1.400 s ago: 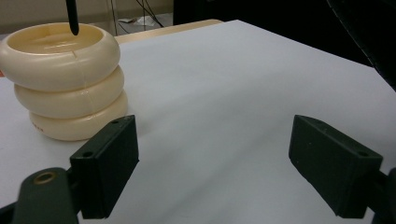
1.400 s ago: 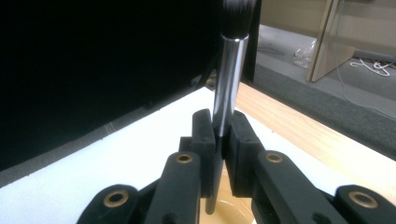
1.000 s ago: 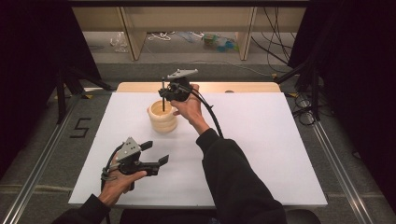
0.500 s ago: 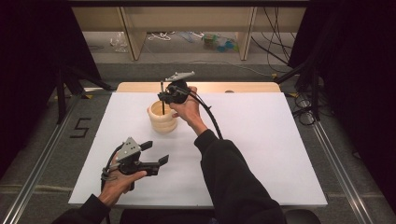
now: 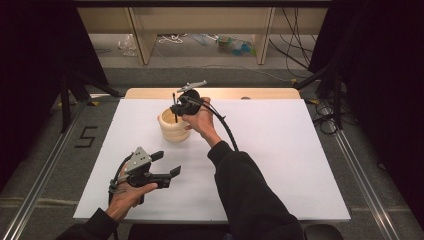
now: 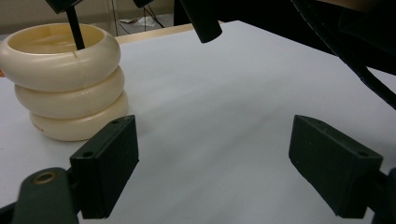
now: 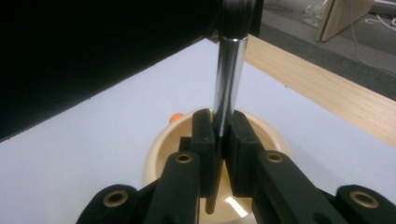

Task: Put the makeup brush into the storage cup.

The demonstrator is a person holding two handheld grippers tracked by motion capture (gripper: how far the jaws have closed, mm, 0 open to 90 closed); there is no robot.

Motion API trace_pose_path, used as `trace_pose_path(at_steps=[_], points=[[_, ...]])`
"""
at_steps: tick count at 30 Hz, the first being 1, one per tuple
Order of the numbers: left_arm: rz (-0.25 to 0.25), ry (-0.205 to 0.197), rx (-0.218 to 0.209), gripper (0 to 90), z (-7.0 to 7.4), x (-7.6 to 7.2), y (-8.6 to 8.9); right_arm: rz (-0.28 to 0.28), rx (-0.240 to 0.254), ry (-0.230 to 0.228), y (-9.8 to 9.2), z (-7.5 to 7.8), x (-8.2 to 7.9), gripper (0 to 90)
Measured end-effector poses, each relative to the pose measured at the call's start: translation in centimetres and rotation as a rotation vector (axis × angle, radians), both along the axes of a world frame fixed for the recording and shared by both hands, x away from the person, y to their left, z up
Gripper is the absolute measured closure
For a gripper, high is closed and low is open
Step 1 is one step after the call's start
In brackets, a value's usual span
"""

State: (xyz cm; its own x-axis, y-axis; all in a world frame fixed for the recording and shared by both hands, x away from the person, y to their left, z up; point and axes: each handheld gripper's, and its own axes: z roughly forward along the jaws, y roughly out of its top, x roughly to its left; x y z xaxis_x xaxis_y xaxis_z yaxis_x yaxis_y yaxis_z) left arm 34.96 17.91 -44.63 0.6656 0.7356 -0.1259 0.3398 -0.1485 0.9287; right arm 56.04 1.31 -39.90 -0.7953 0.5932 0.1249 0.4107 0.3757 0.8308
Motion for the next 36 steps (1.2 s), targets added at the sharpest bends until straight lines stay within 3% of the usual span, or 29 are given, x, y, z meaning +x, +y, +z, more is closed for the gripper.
trace_pose_path(at_steps=[2, 7, 9, 10, 11, 15, 16, 20, 24, 31, 36], points=[[-0.003, -0.003, 0.004, 15.7, 0.0, 0.0, 0.0, -0.002, -0.005, 0.0, 0.0, -0.2, 0.1, 82.8], [0.005, 0.001, -0.005, 15.7, 0.0, 0.0, 0.2, -0.018, -0.019, 0.025, 0.0, -0.3, 0.1, 69.7], [0.001, -0.007, 0.005, 15.7, 0.0, 0.0, 0.3, -0.031, -0.031, -0.006, -0.2, -0.1, 0.1, 61.0], [0.005, -0.009, 0.004, 15.7, 0.1, 0.1, 0.3, -0.082, -0.031, -0.031, -0.3, 0.2, -0.1, 50.5], [0.006, -0.009, 0.005, 15.7, 0.0, 0.1, 0.3, -0.089, -0.039, -0.022, -0.5, 0.5, -0.2, 46.7], [0.004, -0.005, -0.001, 15.7, -0.1, 0.1, 0.3, -0.106, -0.047, -0.058, -0.9, 1.2, -0.4, 39.3], [0.013, 0.0, -0.001, 15.7, 0.0, 0.1, 0.3, -0.114, -0.07, -0.081, -1.5, 1.7, -0.8, 36.1], [0.02, 0.005, -0.002, 15.7, 0.0, 0.0, 0.3, -0.114, -0.054, -0.084, -2.4, 2.2, -1.2, 35.0], [0.021, 0.005, 0.0, 15.7, -0.1, 0.1, 0.4, -0.098, -0.069, -0.121, -4.2, 2.7, -2.2, 31.8], [0.026, 0.004, -0.005, 15.7, -0.1, 0.1, 0.4, -0.121, -0.015, -0.174, -7.1, 4.1, -4.1, 22.3], [0.024, -0.005, 0.003, 15.7, 0.0, 0.2, 0.6, -0.098, 0.011, -0.198, -8.4, 4.9, -5.9, 20.1]])
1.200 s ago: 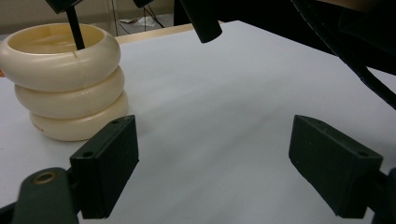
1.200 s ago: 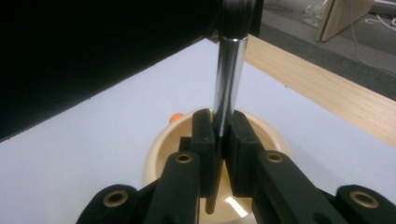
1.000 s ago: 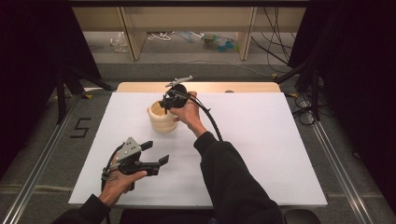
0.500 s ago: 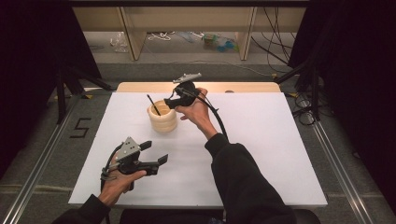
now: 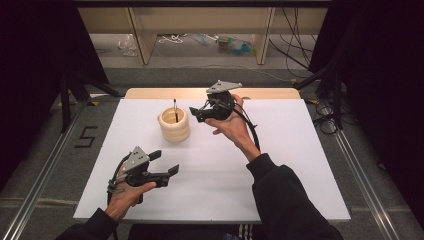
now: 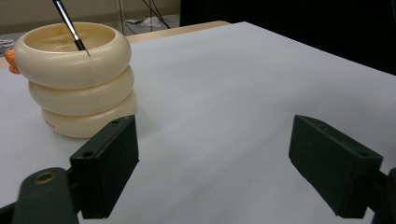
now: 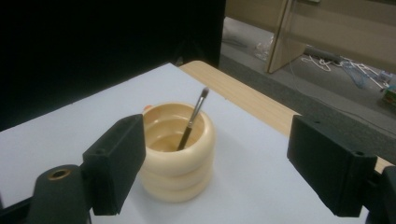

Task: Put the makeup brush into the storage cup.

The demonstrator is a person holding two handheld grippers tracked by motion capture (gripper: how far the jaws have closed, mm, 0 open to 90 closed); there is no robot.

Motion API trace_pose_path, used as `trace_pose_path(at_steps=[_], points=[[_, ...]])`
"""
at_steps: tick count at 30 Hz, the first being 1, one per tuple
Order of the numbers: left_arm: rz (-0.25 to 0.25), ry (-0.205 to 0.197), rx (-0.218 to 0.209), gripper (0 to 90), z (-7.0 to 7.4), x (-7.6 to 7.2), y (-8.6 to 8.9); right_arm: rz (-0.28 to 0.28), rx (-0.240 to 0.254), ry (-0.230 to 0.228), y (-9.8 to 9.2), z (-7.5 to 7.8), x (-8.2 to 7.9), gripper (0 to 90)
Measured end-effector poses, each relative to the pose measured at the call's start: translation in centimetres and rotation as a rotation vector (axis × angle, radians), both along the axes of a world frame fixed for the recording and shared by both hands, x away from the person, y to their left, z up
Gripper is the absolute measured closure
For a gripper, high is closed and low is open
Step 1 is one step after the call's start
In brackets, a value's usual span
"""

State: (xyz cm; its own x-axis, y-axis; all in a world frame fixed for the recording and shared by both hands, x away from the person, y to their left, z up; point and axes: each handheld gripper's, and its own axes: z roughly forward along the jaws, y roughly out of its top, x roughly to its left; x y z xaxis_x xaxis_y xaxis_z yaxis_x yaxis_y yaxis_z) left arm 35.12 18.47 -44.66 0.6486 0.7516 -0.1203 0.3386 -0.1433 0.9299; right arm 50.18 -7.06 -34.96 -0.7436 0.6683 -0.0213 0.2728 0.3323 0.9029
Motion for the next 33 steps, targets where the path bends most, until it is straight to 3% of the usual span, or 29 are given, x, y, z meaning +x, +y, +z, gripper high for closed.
trace_pose_path(at_steps=[11, 15, 18, 22, 33], points=[[0.0, -0.004, -0.005, 15.7, 0.0, 0.0, 0.1, 0.019, 0.035, -0.021, -1.3, 0.0, -1.9, 20.1], [-0.001, -0.008, 0.0, 15.7, 0.0, 0.0, 0.1, 0.017, 0.068, -0.027, -2.1, -0.7, -2.6, 20.5], [-0.006, -0.001, -0.011, 15.7, 0.0, 0.0, 0.0, 0.013, 0.05, -0.018, -2.3, -1.2, -2.7, 20.3], [-0.012, -0.029, 0.005, 15.7, 0.1, 0.1, 0.1, 0.01, 0.063, -0.008, -2.7, -1.6, -2.7, 20.5], [-0.003, -0.01, -0.002, 15.7, 0.1, -0.1, 0.1, 0.003, 0.049, 0.006, -4.0, -2.4, -3.5, 20.3]])
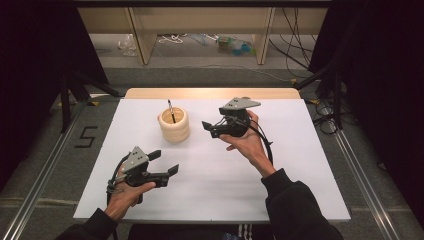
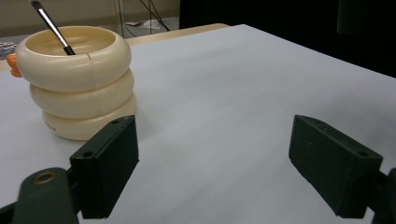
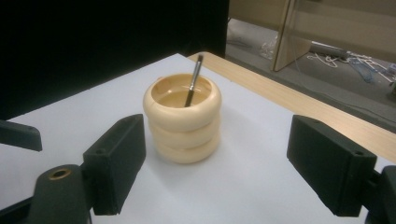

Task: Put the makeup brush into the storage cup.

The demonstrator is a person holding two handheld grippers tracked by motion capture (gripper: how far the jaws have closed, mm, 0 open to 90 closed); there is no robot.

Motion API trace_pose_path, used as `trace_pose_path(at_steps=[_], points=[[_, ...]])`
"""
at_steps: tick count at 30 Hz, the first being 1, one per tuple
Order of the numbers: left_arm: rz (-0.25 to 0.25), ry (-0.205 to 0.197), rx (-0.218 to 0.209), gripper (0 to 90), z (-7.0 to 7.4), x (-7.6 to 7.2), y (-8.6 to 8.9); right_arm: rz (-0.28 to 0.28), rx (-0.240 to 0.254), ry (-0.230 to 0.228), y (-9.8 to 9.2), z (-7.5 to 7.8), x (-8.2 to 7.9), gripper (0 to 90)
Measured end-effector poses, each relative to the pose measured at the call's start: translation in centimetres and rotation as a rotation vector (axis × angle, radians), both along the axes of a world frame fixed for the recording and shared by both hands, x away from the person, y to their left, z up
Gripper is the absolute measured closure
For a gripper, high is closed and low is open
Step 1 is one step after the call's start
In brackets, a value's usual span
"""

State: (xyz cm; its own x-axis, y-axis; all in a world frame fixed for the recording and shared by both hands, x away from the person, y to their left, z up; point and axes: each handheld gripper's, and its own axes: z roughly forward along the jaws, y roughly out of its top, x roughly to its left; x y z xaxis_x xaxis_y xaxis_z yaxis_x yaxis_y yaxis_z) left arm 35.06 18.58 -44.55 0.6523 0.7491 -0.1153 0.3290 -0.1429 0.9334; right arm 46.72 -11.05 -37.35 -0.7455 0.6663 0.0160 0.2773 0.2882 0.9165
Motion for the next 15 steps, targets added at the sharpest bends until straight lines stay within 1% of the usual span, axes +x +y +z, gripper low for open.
trace_pose_path(at_steps=[3, 6, 7, 8, 9, 10, 11, 13, 14, 15], points=[[0.002, 0.0, -0.004, 15.7, 0.0, 0.0, -0.1, -0.007, -0.005, 0.002, -0.5, -0.1, -0.2, 20.0], [0.0, 0.0, -0.01, 15.7, 0.0, 0.0, -0.1, -0.009, 0.006, 0.003, -1.0, -0.2, -0.4, 20.1], [-0.001, 0.001, -0.014, 15.7, -0.1, 0.1, -0.1, -0.011, 0.0, 0.005, -1.1, -0.2, -0.5, 20.0], [0.002, 0.006, -0.005, 15.7, -0.1, 0.1, -0.1, -0.014, -0.002, 0.004, -1.2, -0.3, -0.5, 19.9], [0.002, 0.006, -0.005, 15.7, -0.1, 0.1, -0.1, -0.014, 0.001, 0.008, -1.4, -0.3, -0.6, 19.8], [0.004, 0.014, -0.013, 15.7, -0.1, 0.0, -0.2, -0.015, 0.01, 0.007, -1.4, -0.5, -0.7, 19.4], [-0.001, 0.0, -0.003, 15.7, 0.0, 0.0, -0.1, -0.012, 0.008, 0.01, -1.6, -0.5, -0.7, 19.1], [0.008, 0.003, -0.009, 15.7, 0.0, -0.1, -0.1, -0.016, 0.011, 0.011, -1.9, -0.7, -0.9, 18.6], [0.001, -0.002, -0.003, 15.7, 0.0, 0.0, 0.0, -0.016, 0.011, 0.011, -1.9, -0.7, -0.9, 18.6], [0.007, 0.005, -0.013, 15.7, 0.0, 0.0, 0.0, -0.02, 0.009, 0.01, -1.9, -0.7, -0.9, 17.7]])
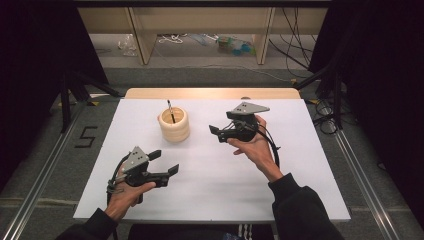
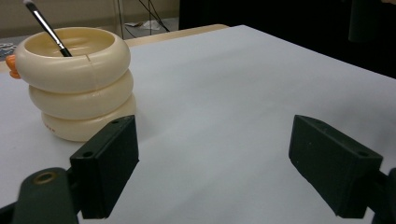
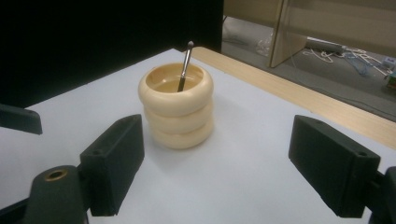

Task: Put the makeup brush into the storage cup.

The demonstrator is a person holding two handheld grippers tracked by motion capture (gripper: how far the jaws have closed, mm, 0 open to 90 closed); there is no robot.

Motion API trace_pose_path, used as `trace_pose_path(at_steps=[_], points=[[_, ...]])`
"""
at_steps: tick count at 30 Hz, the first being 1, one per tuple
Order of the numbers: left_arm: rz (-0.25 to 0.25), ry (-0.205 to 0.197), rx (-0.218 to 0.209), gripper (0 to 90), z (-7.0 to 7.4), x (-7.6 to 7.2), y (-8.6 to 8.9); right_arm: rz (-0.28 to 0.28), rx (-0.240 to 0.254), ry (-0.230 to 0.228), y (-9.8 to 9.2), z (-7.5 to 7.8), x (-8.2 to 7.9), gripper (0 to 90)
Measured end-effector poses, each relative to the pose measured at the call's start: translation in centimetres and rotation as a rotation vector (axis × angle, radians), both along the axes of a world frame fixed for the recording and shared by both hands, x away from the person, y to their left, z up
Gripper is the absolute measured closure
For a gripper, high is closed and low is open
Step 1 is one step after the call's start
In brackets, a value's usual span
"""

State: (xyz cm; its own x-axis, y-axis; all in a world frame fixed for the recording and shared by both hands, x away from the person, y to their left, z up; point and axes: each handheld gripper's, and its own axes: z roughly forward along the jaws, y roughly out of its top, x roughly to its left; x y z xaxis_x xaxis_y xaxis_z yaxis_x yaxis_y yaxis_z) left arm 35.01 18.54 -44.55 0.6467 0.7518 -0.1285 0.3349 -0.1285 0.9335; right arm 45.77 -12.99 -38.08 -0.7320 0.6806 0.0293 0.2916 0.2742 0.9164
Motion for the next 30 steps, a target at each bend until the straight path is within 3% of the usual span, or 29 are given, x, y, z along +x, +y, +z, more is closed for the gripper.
trace_pose_path(at_steps=[30], points=[[-0.003, -0.015, 0.012, 15.7, 0.1, 0.1, 0.2, -0.041, 0.02, -0.001, -2.9, -1.6, -2.3, 16.1]])
